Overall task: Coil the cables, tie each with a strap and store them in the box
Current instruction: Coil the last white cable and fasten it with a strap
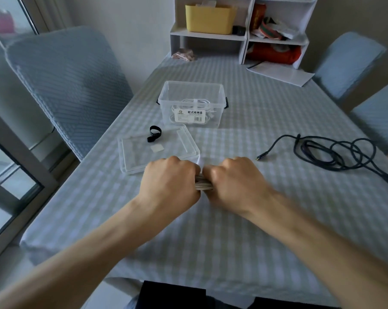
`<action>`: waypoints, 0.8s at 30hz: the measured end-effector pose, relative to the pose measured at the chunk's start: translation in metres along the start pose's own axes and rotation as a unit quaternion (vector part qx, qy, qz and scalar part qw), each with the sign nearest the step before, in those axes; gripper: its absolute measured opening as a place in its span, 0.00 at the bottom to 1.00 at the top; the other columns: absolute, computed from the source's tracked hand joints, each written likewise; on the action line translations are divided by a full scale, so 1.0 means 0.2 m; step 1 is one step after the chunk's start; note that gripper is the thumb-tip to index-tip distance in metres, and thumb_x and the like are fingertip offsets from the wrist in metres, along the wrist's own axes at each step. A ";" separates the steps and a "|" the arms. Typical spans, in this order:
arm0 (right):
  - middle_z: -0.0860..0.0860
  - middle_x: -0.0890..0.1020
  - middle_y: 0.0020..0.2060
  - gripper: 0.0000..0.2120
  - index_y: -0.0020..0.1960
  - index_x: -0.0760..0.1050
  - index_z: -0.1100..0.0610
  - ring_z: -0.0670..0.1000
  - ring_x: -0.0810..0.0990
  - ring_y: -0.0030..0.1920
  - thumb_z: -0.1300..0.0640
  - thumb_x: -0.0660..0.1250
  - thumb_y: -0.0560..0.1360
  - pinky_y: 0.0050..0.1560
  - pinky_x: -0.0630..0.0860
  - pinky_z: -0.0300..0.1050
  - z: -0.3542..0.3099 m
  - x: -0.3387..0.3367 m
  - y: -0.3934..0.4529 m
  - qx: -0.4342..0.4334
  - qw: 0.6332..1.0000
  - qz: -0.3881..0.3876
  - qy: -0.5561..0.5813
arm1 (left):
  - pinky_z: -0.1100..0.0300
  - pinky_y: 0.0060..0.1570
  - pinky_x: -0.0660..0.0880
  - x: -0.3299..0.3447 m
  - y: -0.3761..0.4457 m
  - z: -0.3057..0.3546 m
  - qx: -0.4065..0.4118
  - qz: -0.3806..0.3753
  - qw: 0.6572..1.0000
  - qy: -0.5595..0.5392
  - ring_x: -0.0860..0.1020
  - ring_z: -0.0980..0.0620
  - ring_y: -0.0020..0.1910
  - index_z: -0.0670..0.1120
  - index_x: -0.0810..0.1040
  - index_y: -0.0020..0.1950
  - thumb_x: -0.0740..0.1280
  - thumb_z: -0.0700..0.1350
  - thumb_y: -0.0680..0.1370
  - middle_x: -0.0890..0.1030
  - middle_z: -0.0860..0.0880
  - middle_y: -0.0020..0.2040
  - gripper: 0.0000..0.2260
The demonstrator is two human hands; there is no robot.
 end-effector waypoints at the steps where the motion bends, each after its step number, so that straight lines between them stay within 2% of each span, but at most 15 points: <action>1: 0.53 0.69 0.17 0.12 0.26 0.72 0.55 0.58 0.67 0.15 0.57 0.75 0.55 0.28 0.43 0.34 0.00 0.00 0.00 -0.007 1.000 0.003 0.009 | 0.58 0.37 0.63 0.02 0.00 -0.01 0.006 0.007 1.000 -0.014 0.78 0.44 0.45 0.52 0.78 0.47 0.64 0.49 0.74 0.79 0.49 0.42 0.05; 2: 0.53 0.69 0.17 0.09 0.26 0.71 0.55 0.58 0.67 0.15 0.57 0.72 0.56 0.29 0.41 0.33 0.01 0.00 0.00 -0.012 1.000 0.005 0.022 | 0.58 0.35 0.61 0.04 0.00 -0.01 0.017 0.024 0.999 -0.037 0.79 0.44 0.45 0.51 0.78 0.46 0.66 0.48 0.73 0.80 0.48 0.42 0.04; 3: 0.53 0.69 0.18 0.08 0.27 0.70 0.54 0.58 0.67 0.16 0.57 0.70 0.58 0.28 0.41 0.34 0.02 -0.01 0.01 -0.016 0.999 -0.001 0.042 | 0.58 0.31 0.59 0.05 0.00 -0.01 0.042 0.049 0.996 -0.058 0.80 0.42 0.41 0.50 0.78 0.42 0.69 0.46 0.69 0.80 0.47 0.38 0.03; 5: 0.54 0.69 0.22 0.13 0.29 0.65 0.52 0.60 0.67 0.22 0.61 0.69 0.64 0.26 0.50 0.40 0.06 -0.01 0.01 -0.015 0.995 -0.026 0.093 | 0.65 0.28 0.49 0.06 0.01 -0.01 0.076 0.084 0.991 -0.075 0.76 0.41 0.27 0.48 0.72 0.31 0.72 0.43 0.59 0.76 0.47 0.27 0.09; 7: 0.52 0.67 0.25 0.16 0.31 0.61 0.51 0.58 0.67 0.28 0.60 0.66 0.70 0.30 0.57 0.45 0.07 -0.01 0.01 0.001 0.989 -0.087 0.118 | 0.69 0.31 0.45 0.08 0.03 -0.02 0.087 0.102 0.986 -0.097 0.72 0.43 0.21 0.50 0.64 0.29 0.71 0.43 0.55 0.72 0.48 0.22 0.15; 9: 0.51 0.68 0.28 0.15 0.33 0.61 0.52 0.57 0.67 0.32 0.57 0.64 0.74 0.33 0.59 0.45 0.07 -0.02 -0.01 0.014 0.987 -0.117 0.106 | 0.65 0.28 0.47 0.10 0.03 0.00 0.075 0.109 0.984 -0.120 0.72 0.41 0.24 0.51 0.64 0.30 0.68 0.45 0.59 0.72 0.47 0.24 0.12; 12: 0.51 0.73 0.34 0.10 0.37 0.65 0.53 0.58 0.68 0.34 0.55 0.63 0.74 0.31 0.57 0.47 0.04 -0.04 -0.04 0.020 0.988 -0.124 0.092 | 0.56 0.29 0.55 0.12 0.01 0.02 0.039 0.044 0.994 -0.093 0.69 0.44 0.35 0.50 0.65 0.35 0.65 0.47 0.70 0.73 0.48 0.32 0.09; 15: 0.54 0.77 0.36 0.11 0.35 0.62 0.52 0.58 0.71 0.35 0.54 0.64 0.72 0.33 0.59 0.46 0.04 -0.04 -0.04 0.029 0.991 -0.102 0.084 | 0.56 0.32 0.58 0.09 0.00 0.02 0.033 0.027 0.997 -0.071 0.75 0.42 0.42 0.50 0.66 0.40 0.64 0.47 0.73 0.77 0.48 0.38 0.07; 17: 0.53 0.79 0.37 0.10 0.37 0.63 0.51 0.57 0.72 0.35 0.55 0.65 0.70 0.35 0.60 0.45 0.04 -0.04 -0.04 0.026 0.991 -0.080 0.103 | 0.57 0.33 0.61 0.09 -0.01 0.00 0.037 0.043 0.996 -0.074 0.78 0.40 0.40 0.50 0.67 0.41 0.67 0.46 0.71 0.79 0.47 0.39 0.08; 20: 0.51 0.78 0.33 0.10 0.35 0.64 0.50 0.57 0.73 0.34 0.57 0.66 0.68 0.34 0.62 0.45 0.03 -0.03 -0.03 0.020 0.984 -0.094 0.153 | 0.60 0.27 0.57 0.10 -0.03 -0.01 0.067 0.089 0.992 -0.063 0.75 0.39 0.26 0.47 0.69 0.35 0.72 0.42 0.62 0.76 0.47 0.28 0.11; 22: 0.48 0.71 0.28 0.14 0.32 0.62 0.50 0.55 0.70 0.33 0.56 0.67 0.70 0.32 0.61 0.44 0.03 -0.04 -0.03 0.039 0.977 -0.113 0.178 | 0.58 0.29 0.57 0.09 -0.05 0.00 0.050 0.073 0.994 -0.071 0.76 0.38 0.32 0.48 0.67 0.38 0.70 0.43 0.67 0.78 0.46 0.33 0.11; 24: 0.47 0.68 0.28 0.14 0.31 0.63 0.50 0.55 0.69 0.34 0.54 0.66 0.71 0.30 0.60 0.44 0.01 -0.04 -0.04 0.060 0.974 -0.135 0.173 | 0.56 0.32 0.61 0.09 -0.07 -0.01 0.038 0.043 0.994 -0.088 0.78 0.40 0.41 0.50 0.65 0.42 0.66 0.47 0.72 0.79 0.48 0.40 0.09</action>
Point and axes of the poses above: each hand's wrist, its own y-axis towards the middle knuckle, its own x-axis out of the palm, z = x × y, the point moved 2 cm from there along y, towards the middle knuckle
